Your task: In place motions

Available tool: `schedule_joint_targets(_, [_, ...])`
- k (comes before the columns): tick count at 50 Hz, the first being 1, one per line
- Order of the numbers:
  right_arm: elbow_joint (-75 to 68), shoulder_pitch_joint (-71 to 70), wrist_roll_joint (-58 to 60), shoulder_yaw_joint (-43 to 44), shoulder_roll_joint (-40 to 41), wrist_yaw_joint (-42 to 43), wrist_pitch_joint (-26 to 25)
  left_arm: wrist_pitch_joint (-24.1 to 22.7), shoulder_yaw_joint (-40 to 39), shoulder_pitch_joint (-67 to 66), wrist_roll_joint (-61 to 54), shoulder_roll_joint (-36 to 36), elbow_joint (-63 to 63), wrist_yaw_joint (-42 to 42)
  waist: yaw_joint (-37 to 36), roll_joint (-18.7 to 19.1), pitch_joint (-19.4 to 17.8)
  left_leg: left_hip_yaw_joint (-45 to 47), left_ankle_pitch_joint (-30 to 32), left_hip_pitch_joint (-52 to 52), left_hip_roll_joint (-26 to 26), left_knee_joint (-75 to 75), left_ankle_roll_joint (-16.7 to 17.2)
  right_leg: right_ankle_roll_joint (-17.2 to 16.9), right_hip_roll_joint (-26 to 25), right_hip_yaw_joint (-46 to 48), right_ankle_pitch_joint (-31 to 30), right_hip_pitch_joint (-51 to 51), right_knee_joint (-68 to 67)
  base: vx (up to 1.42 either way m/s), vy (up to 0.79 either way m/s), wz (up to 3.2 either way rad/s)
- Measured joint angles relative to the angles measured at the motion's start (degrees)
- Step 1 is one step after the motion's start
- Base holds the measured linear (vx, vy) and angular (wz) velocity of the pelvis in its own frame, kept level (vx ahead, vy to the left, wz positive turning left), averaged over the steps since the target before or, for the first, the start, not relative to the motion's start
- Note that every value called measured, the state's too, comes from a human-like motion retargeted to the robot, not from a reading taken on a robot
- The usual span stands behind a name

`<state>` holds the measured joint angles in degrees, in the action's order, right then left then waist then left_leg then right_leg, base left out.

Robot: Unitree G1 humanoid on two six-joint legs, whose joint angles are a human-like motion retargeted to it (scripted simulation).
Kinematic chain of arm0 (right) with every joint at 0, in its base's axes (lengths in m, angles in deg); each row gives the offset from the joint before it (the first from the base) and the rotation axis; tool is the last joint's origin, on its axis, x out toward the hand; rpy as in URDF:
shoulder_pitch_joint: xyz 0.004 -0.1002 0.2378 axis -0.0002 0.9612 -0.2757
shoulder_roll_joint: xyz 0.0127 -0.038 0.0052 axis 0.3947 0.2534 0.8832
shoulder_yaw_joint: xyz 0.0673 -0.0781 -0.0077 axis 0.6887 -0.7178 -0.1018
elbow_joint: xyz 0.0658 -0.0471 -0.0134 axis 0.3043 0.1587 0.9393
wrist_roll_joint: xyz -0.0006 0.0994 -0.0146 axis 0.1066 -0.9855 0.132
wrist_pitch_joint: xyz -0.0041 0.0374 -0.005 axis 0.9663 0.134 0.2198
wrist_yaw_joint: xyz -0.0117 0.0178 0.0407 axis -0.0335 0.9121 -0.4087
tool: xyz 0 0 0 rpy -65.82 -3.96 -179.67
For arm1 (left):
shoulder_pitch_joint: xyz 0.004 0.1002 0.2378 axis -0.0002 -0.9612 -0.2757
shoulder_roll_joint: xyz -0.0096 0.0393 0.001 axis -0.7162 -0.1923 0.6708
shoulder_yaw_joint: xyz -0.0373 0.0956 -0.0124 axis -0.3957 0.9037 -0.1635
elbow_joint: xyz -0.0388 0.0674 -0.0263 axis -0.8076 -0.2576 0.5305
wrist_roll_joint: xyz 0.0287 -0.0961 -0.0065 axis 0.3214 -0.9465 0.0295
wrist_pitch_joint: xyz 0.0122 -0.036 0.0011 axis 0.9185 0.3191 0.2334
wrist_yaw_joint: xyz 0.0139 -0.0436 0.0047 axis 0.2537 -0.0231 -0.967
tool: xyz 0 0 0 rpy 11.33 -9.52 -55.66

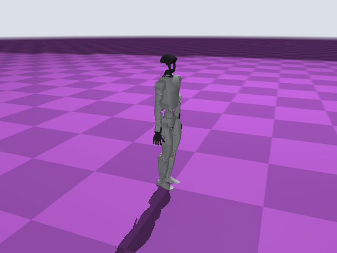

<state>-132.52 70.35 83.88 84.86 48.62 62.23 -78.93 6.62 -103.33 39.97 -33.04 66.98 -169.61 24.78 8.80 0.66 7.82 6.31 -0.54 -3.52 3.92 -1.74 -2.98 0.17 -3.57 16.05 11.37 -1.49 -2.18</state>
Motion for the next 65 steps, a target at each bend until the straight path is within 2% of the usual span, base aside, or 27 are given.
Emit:
schedule_joint_targets(17, [4.0, -0.7, -0.4, -1.1, 1.4, -1.5, 1.0, -0.7, -0.4, -0.5, 0.2, 0.0, -1.5, -1.2, -0.5, -0.1, -0.7, 1.0, 1.2, -0.7, -1.2, -1.1, 2.0, 0.9, -0.5, -0.8, -1.1, -0.5, -0.2, -0.08, 0.0, -0.04])
schedule_joint_targets(27, [3.4, -0.8, -0.7, -0.3, 0.7, -1.5, 1.0, -1.0, -0.7, 0.1, -0.2, 0.4, -0.7, -1.4, -0.3, -1.3, -0.7, 0.6, -0.8, -4.8, -0.4, -10.4, 1.8, 0.1, 1.8, -3.4, -2.4, -2.7, -1.5, -0.06, 0.03, -0.12])
schedule_joint_targets(33, [2.5, -0.7, -0.7, 0.4, -0.3, -1.0, 0.7, -1.3, -1.7, 0.2, -0.7, 1.3, -0.3, -1.2, -2.8, -2.4, -0.8, -11.8, 0.1, -7.4, 4.0, -13.3, -0.7, -0.6, 3.5, -8.7, -4.1, -4.7, -2.9, 0.01, 0.05, -0.79])
schedule_joint_targets(38, [3.2, -1.1, -1.2, 0.7, -0.4, -1.4, 0.9, -1.4, -2.2, -0.2, -0.8, 1.5, -0.7, -1.3, -5.8, -1.8, -2.3, -20.6, 1.7, -5.9, 5.1, -10.3, 2.5, -1.0, 2.6, -15.1, -5.9, -6.2, -4.3, -0.03, 0.05, -1.41])
schedule_joint_targets(40, [4.0, -1.6, -1.3, 0.8, -0.4, -2.0, 1.0, -1.4, -2.1, -0.3, -0.9, 1.3, -1.1, -1.4, -6.3, -0.8, -3.0, -20.1, 1.4, -4.8, 3.8, -8.8, 3.9, -1.2, 1.5, -17.5, -6.6, -6.7, -4.8, -0.03, 0.03, -1.36])
schedule_joint_targets(45, [7.2, -1.7, -1.3, 0.1, -0.1, -2.8, 1.7, -0.9, -1.6, -0.5, -0.4, 0.8, -3.1, -1.5, -0.6, 2.5, -3.1, -15.6, -1.0, -3.5, 1.7, -5.2, -0.6, -2.2, -0.5, -19.1, -8.0, -9.0, -6.7, -0.02, 0.05, -0.74])
schedule_joint_targets(47, [8.2, -1.8, -2.1, -0.9, 0.2, -2.7, 1.9, -0.8, -1.8, -0.4, 0.3, 0.3, -3.5, -1.7, 1.6, 3.5, -3.3, -13.5, -1.0, -3.6, 0.7, -4.4, -0.8, -2.2, -1.5, -20.1, -8.8, -10.5, -7.7, -0.1, 0.11, -1.05])
schedule_joint_targets(52, [9.1, -2.5, -4.6, -2.1, 1.3, -3.0, 2.5, -0.8, -0.3, 0.5, 1.2, -2.2, -2.6, -1.4, 3.7, 2.5, -7.5, -5.4, -2.4, -0.6, 0.0, -3.2, -2.2, -1.2, -3.3, -24.7, -12.4, -11.1, -8.9, -0.17, 0.21, -1.46])
schedule_joint_targets(55, [9.2, -1.9, -3.3, -2.9, 1.4, -3.9, 2.7, -0.4, -0.6, 0.4, 2.6, -3.8, -2.7, -1.8, 3.1, 2.4, -7.4, 1.3, -3.8, 0.3, -1.3, -2.5, -2.3, 1.0, -4.4, -26.5, -12.7, -12.3, -9.1, -0.09, 0.26, -2.08])
schedule_joint_targets(59, [7.8, -1.4, -1.1, -3.7, 0.9, -1.3, 4.0, -0.2, -1.8, -0.6, 1.8, -4.9, -2.8, -2.3, 3.7, 3.8, -7.2, 10.2, -5.2, 1.1, -4.1, -1.5, -2.2, 8.1, -1.2, -10.9, -8.8, -14.1, -10.2, -0.18, 0.36, -2.15])
schedule_joint_targets(65, [4.6, -1.4, -1.8, -2.3, -0.9, 0.2, 3.4, 0.3, -2.2, -1.6, 1.5, -5.4, -3.0, -2.2, 2.5, 5.9, -7.9, 26.4, -7.4, 5.1, -7.5, 1.4, -1.1, 12.2, 4.0, 12.5, 0.3, -12.3, -12.2, -0.22, 0.4, -2.48])
